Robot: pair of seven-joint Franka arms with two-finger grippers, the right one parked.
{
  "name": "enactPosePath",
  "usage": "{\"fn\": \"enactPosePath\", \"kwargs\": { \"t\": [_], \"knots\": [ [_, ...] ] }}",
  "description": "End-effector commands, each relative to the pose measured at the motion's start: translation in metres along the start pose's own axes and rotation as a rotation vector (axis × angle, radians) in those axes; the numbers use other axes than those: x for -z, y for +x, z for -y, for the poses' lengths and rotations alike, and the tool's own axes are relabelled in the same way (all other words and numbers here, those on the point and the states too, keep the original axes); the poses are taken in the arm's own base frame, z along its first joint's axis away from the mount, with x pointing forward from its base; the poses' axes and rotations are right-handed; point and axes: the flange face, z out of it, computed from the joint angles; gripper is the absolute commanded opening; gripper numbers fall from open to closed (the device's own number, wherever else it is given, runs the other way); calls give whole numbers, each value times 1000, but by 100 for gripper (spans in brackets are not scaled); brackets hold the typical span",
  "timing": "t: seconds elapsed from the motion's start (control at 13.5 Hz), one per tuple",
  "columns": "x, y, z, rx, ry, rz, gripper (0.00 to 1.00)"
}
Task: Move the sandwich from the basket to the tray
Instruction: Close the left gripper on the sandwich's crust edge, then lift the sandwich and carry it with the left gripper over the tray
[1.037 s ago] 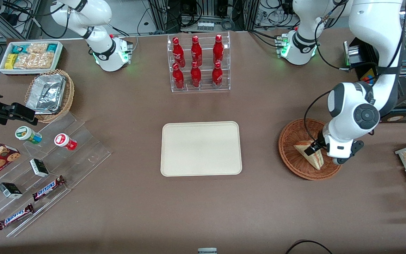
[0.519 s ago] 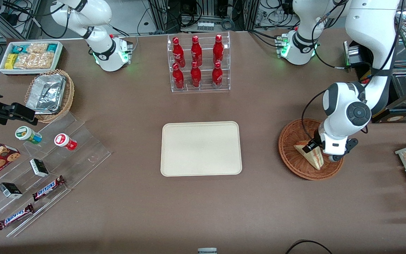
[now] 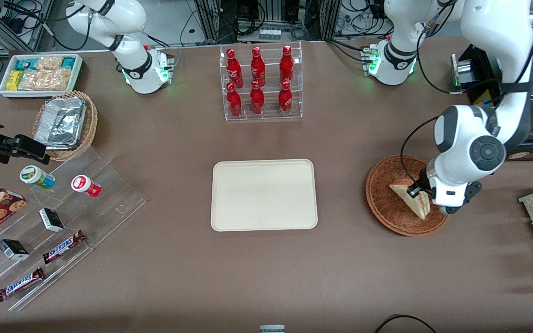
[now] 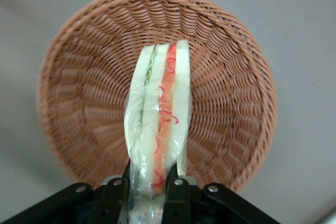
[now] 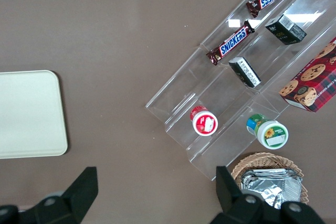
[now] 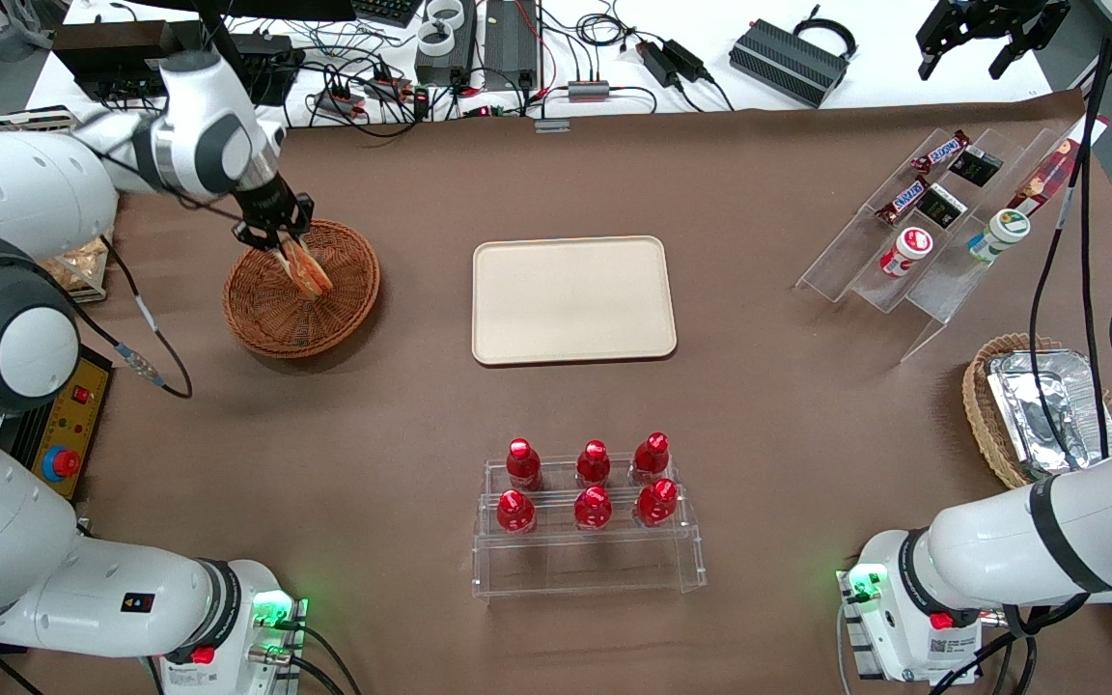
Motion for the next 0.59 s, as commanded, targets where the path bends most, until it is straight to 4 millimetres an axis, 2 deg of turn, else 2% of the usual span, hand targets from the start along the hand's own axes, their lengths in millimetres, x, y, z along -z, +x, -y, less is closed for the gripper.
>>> {"fn": "enactPosePath", "kwargs": {
  "t": [0.0, 0.15, 0.3, 0.44, 0.52],
  "knots": [
    [60, -37, -29, -52, 28, 9, 0],
    [83, -76, -65, -116, 47, 9, 0],
    [88, -125, -103, -213, 51, -9, 0],
    [79, -171, -142, -321, 49, -20, 0],
    [65, -194, -169, -366, 51, -25, 0]
  ]
}}
